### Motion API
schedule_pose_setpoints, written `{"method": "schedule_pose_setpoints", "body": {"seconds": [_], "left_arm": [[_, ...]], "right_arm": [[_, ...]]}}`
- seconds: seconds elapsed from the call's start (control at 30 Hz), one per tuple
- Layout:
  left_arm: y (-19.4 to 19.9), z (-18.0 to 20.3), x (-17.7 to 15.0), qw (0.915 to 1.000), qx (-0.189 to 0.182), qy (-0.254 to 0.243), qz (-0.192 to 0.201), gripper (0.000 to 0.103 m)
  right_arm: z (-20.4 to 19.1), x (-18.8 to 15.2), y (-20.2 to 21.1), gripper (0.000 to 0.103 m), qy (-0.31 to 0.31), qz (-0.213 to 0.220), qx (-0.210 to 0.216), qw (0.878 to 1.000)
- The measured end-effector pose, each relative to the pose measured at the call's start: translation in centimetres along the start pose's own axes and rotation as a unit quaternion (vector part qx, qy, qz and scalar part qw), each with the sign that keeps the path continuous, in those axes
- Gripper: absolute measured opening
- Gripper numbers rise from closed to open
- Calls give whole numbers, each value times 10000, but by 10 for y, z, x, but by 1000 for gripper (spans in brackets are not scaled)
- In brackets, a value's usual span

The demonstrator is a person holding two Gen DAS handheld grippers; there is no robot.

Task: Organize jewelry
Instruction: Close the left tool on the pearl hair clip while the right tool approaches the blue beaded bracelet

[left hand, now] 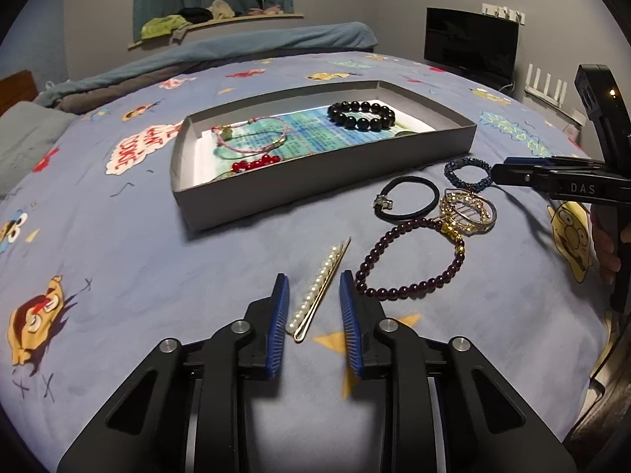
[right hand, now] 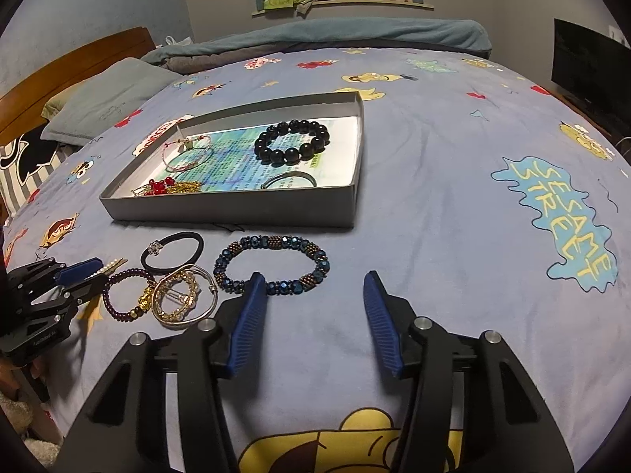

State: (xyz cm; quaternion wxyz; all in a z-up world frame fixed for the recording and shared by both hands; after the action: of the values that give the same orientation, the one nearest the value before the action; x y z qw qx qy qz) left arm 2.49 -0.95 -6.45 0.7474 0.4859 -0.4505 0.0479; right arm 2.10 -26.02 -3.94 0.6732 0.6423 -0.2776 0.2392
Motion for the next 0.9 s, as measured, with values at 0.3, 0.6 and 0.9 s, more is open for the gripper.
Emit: {"method": "schedule_pose_setpoints", "body": {"seconds": [0.3,0.6,0.9], "left_arm": [[1,1,0,9999,-157,1,23,9],[1,-1,-2,9998,-210,50,17,9],[0,-4,-3,9995,-292,147,-7,9]], "right_arm": [[-2,7,-9,41,-22,-16,16,10000],[-3,18,-12,39,-78,6,-22,10000],[-2,11,-27,29,-74,-373,67,9993]]}}
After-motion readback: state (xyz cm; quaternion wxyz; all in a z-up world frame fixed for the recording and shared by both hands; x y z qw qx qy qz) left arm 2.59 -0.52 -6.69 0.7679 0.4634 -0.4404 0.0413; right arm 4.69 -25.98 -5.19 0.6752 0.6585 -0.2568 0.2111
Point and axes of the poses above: each gripper's, at about its wrist camera, not at the fingertips, and y roughly against the way its jaws point, z to its right, x to its top, the point moved 1 cm from there along -y, roughly the way its jaws point, and after that the axes turned 10 degrees about -x, right-handed, at the moved point
